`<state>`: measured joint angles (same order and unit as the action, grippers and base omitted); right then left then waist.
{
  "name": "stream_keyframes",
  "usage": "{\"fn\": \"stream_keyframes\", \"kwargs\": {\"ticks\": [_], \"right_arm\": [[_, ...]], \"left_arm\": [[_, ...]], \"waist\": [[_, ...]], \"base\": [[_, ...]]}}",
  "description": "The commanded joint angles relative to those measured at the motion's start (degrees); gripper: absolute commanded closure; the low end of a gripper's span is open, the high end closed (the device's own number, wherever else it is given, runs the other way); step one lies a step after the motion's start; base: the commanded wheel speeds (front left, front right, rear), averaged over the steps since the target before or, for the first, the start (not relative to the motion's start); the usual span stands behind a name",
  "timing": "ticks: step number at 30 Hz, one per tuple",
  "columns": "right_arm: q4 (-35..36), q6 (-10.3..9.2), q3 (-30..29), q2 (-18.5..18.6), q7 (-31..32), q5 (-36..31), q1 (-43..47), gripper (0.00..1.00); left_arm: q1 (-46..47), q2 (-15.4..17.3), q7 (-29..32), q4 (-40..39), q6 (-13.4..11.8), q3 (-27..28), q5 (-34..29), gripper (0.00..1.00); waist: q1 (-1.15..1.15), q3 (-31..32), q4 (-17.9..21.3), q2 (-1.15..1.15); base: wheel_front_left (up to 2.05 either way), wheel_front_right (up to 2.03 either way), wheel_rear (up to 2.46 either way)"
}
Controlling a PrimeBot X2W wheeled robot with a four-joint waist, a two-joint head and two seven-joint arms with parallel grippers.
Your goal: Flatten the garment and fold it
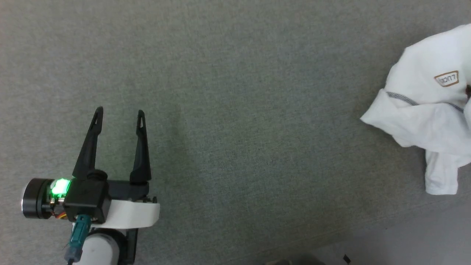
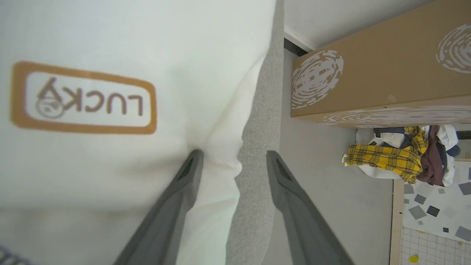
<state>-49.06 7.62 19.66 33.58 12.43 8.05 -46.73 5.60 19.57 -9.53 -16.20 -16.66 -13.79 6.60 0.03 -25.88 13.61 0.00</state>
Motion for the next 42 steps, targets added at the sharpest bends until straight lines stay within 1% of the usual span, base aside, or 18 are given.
{"fn": "stream_keyframes", "kwargs": {"ticks": [1,4,6,8,12,14,16,20,23,26,29,33,37,42], "right_arm": [[-1.6,-0.13,-1.9,-0.3,-1.8,-3.3,-0.4,0.00],[-3.6,-0.13,-7.1,-0.9,-5.7,-9.5,0.8,0.00],[-3.7,-0.13,-10.4,-1.0,-8.0,-13.9,2.5,0.00],[-3.0,-0.13,-14.0,-2.0,-10.1,-16.6,4.7,0.00],[1.1,-0.13,-18.6,-3.8,-14.6,-21.6,10.8,0.00],[4.2,-0.13,-20.5,-5.2,-16.6,-22.5,14.3,0.00],[8.1,-0.13,-21.2,-6.8,-18.0,-23.2,18.2,0.00],[17.3,-0.13,-21.3,-10.8,-19.2,-21.7,26.0,0.00],[24.8,-0.13,-20.1,-14.4,-18.5,-20.0,31.2,0.00],[30.7,-0.13,-18.2,-17.4,-17.9,-16.6,34.5,0.00],[35.0,-0.13,-16.5,-20.5,-17.5,-12.5,35.8,0.00],[38.8,-0.13,-14.6,-24.1,-17.7,-7.2,36.0,0.00],[40.6,-0.13,-12.7,-26.6,-17.4,-2.9,36.2,0.00],[42.4,-0.13,-11.8,-27.8,-17.0,-0.8,38.6,0.00]], "left_arm": [[0.9,0.3,0.0,0.3,0.3,0.0,-0.3,0.00],[0.7,0.4,-0.3,1.3,0.1,0.3,0.0,0.00],[0.0,0.4,-0.6,2.0,-0.3,0.8,0.3,0.00],[-1.1,0.5,-0.9,2.7,-0.8,1.4,0.7,0.00],[-4.0,0.5,-1.5,4.3,-2.0,2.9,1.8,0.00],[-5.5,0.5,-1.6,4.9,-2.5,3.6,2.4,0.00],[-6.8,0.6,-1.8,5.3,-2.9,4.4,3.0,0.00],[-9.2,1.2,-2.1,6.1,-3.4,5.8,4.1,0.00],[-10.5,1.7,-2.1,6.8,-3.4,6.7,4.7,0.00],[-11.2,2.5,-1.7,7.7,-3.3,7.3,5.2,0.00],[-11.4,3.4,-2.0,8.5,-2.8,8.1,5.8,0.00],[-10.6,4.6,-3.8,9.1,-2.1,10.1,6.4,0.00],[-10.1,5.2,-5.0,10.5,-1.0,12.3,7.4,0.00],[-11.0,6.0,-5.4,13.8,2.1,13.8,8.8,0.00]], "waist": [[-0.03,-3.9,0.7,0.00],[-0.03,-2.4,0.6,0.00],[-0.03,-0.6,0.7,0.00],[-0.03,1.4,0.8,0.00],[-0.03,6.4,0.7,0.00],[-0.03,8.9,0.4,0.00],[-0.03,11.3,-0.1,0.00],[-0.03,15.5,-1.3,0.00],[-0.03,17.9,-2.3,0.00],[-0.03,19.6,-3.5,0.00],[-0.03,21.1,-4.8,0.00],[-0.03,22.1,-6.9,0.00],[-0.03,23.1,-8.6,0.00],[-0.03,24.4,-9.6,0.00]], "base": [[0.00,0.00,0.00],[0.00,0.00,0.00],[0.00,0.00,0.00],[0.00,0.00,0.00],[0.00,0.00,0.00],[0.00,0.00,0.00],[0.00,0.00,0.00],[0.00,0.00,0.00],[0.00,0.00,0.00],[0.00,0.00,0.00],[0.00,0.00,0.00],[0.00,0.00,0.00],[0.00,0.00,0.00],[0.00,0.00,0.00]]}}
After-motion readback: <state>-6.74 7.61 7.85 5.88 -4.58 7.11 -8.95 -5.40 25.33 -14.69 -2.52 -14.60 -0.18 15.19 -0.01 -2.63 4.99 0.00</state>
